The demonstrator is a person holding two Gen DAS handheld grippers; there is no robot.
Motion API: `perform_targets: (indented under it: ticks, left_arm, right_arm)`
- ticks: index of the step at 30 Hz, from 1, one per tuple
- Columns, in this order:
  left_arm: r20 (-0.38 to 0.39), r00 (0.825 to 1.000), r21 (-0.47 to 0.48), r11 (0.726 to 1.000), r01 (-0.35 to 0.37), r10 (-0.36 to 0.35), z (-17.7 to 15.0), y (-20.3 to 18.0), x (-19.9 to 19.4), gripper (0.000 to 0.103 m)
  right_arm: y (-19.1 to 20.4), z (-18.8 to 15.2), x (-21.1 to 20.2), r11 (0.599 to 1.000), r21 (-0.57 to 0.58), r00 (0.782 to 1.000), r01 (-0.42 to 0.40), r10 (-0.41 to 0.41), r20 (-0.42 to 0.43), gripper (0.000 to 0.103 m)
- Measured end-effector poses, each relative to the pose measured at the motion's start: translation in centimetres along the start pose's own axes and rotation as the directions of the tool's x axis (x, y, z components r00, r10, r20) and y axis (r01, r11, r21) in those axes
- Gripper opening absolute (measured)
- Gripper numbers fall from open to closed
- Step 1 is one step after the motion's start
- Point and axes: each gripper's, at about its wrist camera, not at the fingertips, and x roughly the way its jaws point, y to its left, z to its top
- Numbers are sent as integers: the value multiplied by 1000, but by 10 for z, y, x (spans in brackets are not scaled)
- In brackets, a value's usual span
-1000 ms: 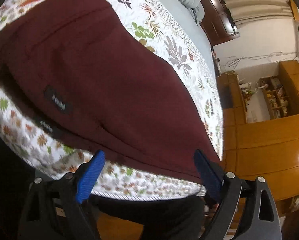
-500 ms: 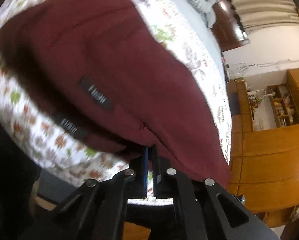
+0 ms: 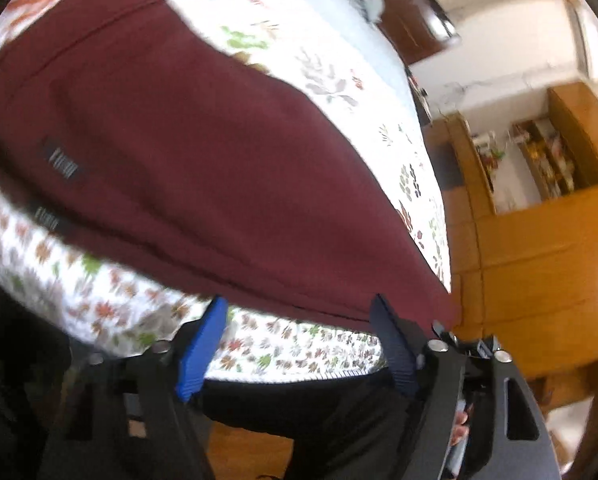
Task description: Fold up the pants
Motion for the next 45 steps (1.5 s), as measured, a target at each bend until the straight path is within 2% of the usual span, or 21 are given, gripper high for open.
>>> perform_targets:
  ticks: [2, 5, 7, 8, 9, 12, 15, 19, 22, 25, 28, 30, 31, 33, 34, 36, 37, 38, 41, 44, 45]
  left_arm:
    - [17, 999, 57, 998, -31, 30, 7, -11, 2, 85]
    - [61, 994, 136, 986, -95, 87, 21, -24, 2, 85]
    - [106, 986, 187, 972, -145, 127, 29, -33, 2, 88]
    - [116, 983, 200, 966, -165, 144, 36, -33, 3, 89]
    - [124, 979, 206, 961, -186, 163, 39, -32, 4, 89]
    - [123, 962, 191, 945, -264, 244, 45, -18, 8, 89]
    - [73, 958, 149, 947, -285, 276, 44, 8, 15, 89]
    - [78, 965, 191, 946, -263, 252, 39, 12, 10, 89]
    - [79, 963, 212, 940, -268, 257, 38, 16, 12, 90]
    - [79, 960, 221, 934, -279, 268, 37, 17, 18, 91]
    - [77, 959, 224, 932, -284, 274, 38, 14, 19, 91]
    - [80, 962, 213, 938, -274, 263, 40, 15, 16, 91]
    - [84, 962, 206, 940, -271, 259, 41, 15, 13, 91]
    - [104, 960, 202, 940, -275, 258, 41, 13, 6, 91]
    - [116, 959, 205, 938, -279, 260, 42, 11, 1, 91]
    - [162, 955, 239, 929, -282, 248, 42, 3, -14, 91]
    - [195, 948, 262, 918, -299, 253, 43, 0, -23, 92]
    - [234, 936, 281, 904, -323, 262, 44, -2, -33, 93]
    - [270, 918, 264, 894, -361, 290, 57, 6, -47, 95]
    - [268, 901, 208, 892, -401, 342, 71, 21, -52, 95]
    - [262, 899, 188, 895, -405, 351, 73, 26, -52, 95]
  right_arm:
    - [10, -4, 19, 995, -26, 995, 96, -97, -31, 43]
    - [15, -9, 31, 995, 2, 993, 104, -103, -57, 47]
    - [13, -8, 34, 995, 10, 994, 98, -97, -42, 43]
    - [11, -8, 34, 995, 11, 995, 98, -98, -20, 19]
    - [7, -7, 33, 995, 12, 995, 95, -95, 0, 7]
    - [7, -23, 25, 992, -23, 992, 123, -122, 27, 6]
    - [15, -26, 20, 992, -62, 994, 110, -110, 6, 10]
    - [-9, -4, -51, 998, -9, 983, 69, -66, 172, 39]
    - [-55, 25, -116, 988, 136, 931, 66, -110, 348, 39]
    - [-87, 42, -144, 978, 206, 903, 28, -113, 415, 39]
    - [-97, 54, -140, 977, 210, 907, 19, -105, 408, 38]
    - [-105, 59, -135, 979, 199, 907, 40, -119, 403, 12]
    - [-109, 59, -133, 979, 202, 909, 33, -114, 401, 8]
    - [-113, 55, -134, 983, 185, 912, 0, -76, 402, 9]
    - [-110, 52, -140, 989, 140, 907, -46, -17, 421, 15]
    - [-115, 46, -162, 990, 111, 873, -85, 21, 487, 25]
    - [-126, 44, -180, 987, 139, 843, -81, -6, 537, 38]
    - [-140, 43, -197, 980, 165, 809, -108, -10, 588, 39]
    - [-182, 48, -219, 939, 207, 752, -274, 74, 655, 47]
    - [-200, 58, -220, 921, 188, 724, -342, 130, 677, 53]
    - [-203, 61, -218, 920, 186, 726, -344, 135, 674, 54]
